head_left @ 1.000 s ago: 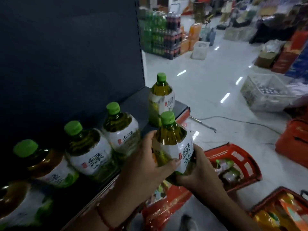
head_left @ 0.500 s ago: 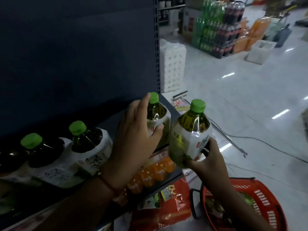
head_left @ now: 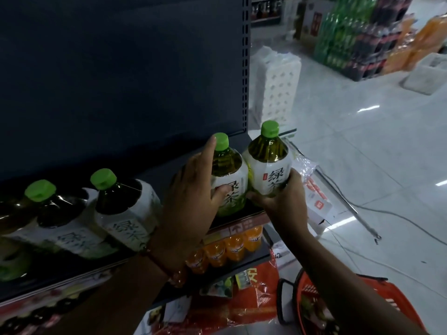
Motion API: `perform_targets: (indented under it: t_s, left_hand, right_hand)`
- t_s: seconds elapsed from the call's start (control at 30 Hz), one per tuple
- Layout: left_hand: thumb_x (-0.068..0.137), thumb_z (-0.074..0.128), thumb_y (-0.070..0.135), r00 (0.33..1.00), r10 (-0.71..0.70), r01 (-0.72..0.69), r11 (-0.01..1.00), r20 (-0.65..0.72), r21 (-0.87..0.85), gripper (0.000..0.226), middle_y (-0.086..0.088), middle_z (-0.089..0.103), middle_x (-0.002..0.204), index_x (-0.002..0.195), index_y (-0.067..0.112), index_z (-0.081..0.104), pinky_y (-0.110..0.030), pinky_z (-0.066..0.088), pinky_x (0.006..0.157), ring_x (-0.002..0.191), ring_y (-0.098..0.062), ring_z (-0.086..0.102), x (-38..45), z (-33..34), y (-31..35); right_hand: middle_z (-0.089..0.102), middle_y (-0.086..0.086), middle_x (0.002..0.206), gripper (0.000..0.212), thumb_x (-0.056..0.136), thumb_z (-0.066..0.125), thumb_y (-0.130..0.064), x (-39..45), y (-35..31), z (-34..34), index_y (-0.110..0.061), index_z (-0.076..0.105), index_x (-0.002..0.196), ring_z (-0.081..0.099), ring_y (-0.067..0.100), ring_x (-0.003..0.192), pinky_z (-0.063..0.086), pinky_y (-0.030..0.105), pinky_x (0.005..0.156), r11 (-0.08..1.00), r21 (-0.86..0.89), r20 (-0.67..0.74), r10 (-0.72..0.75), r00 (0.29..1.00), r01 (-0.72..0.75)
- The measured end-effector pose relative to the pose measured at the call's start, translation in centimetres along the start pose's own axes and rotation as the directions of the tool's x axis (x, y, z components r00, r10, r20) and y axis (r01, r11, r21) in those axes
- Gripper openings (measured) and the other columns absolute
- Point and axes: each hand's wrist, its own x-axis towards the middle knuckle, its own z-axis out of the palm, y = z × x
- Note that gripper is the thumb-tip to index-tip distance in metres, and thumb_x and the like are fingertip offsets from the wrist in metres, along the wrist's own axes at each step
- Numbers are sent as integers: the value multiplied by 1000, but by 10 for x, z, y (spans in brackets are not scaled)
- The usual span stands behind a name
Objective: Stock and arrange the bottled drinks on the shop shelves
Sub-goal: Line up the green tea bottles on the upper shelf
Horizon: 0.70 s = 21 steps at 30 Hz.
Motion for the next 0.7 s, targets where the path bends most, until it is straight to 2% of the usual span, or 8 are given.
perform_targets:
  t_s: [0.1, 0.27, 0.4, 0.47, 0.57, 0.63, 0.7]
  left_hand:
    - [83, 77, 31, 1000, -9, 10, 999, -13, 31, 100, -5, 46, 147, 156, 30, 9, -36, 37, 103, 131, -18, 41, -2, 1, 0]
    - [76, 83, 29, 995, -16, 27, 994, -100, 110, 103, 4, 44, 131, 156, 23, 18, -48, 43, 94, 120, -18, 38, -4, 1, -5]
    - [76, 82, 33, 994, -41, 54, 990, -105, 129, 101, -8, 57, 128, 155, 22, 19, -49, 41, 95, 118, -19, 38, -5, -1, -4]
    - [78, 80, 37, 995, -55, 66, 989, -81, 133, 100, -10, 54, 134, 155, 22, 18, -48, 39, 96, 121, -19, 33, -5, -5, -3]
    - [86, 66, 50, 998, -60, 57, 983, 16, 176, 86, -9, 44, 146, 155, 26, 19, -40, 27, 103, 133, -20, 26, -12, -13, -1]
    - [91, 53, 54, 998, -11, -6, 970, 67, 242, 67, -10, 44, 147, 149, 27, 34, -42, 26, 108, 137, -24, 27, -18, -19, -3]
    - [90, 46, 53, 993, 17, -49, 961, 120, 273, 59, -10, 48, 145, 142, 26, 45, -47, 26, 113, 138, -27, 32, -25, -28, -5]
  right_hand:
    - [54, -7, 116, 87, 55, 85, -55, 0, 5, 5, -30, 40, 125, 54, 12, 106, 57, 40, 81, 997, -63, 31, -51, 998, 53]
    - [50, -4, 123, 89, 57, 76, -59, -1, 11, 5, -28, 36, 131, 51, 15, 113, 56, 42, 85, 989, -104, 92, -93, 991, 102]
    - [50, -6, 125, 90, 58, 75, -60, -1, 10, 3, -28, 36, 132, 53, 16, 114, 57, 41, 84, 991, -92, 126, -88, 988, 100]
    - [49, -10, 126, 86, 64, 75, -60, -3, 8, -3, -32, 34, 134, 55, 13, 112, 58, 39, 83, 995, -59, 174, -72, 982, 83]
    - [46, -3, 139, 85, 76, 70, -57, -15, 0, -17, -27, 28, 144, 47, 11, 123, 49, 33, 97, 983, -155, 244, -58, 968, 98]
    - [39, 6, 149, 88, 79, 63, -58, -27, -9, -27, -19, 26, 149, 39, 17, 133, 39, 33, 103, 950, -274, 242, -81, 967, 148]
    - [39, 11, 150, 80, 79, 61, -53, -39, -19, -36, -15, 36, 145, 39, 25, 135, 40, 40, 104, 902, -350, 265, -165, 950, 254]
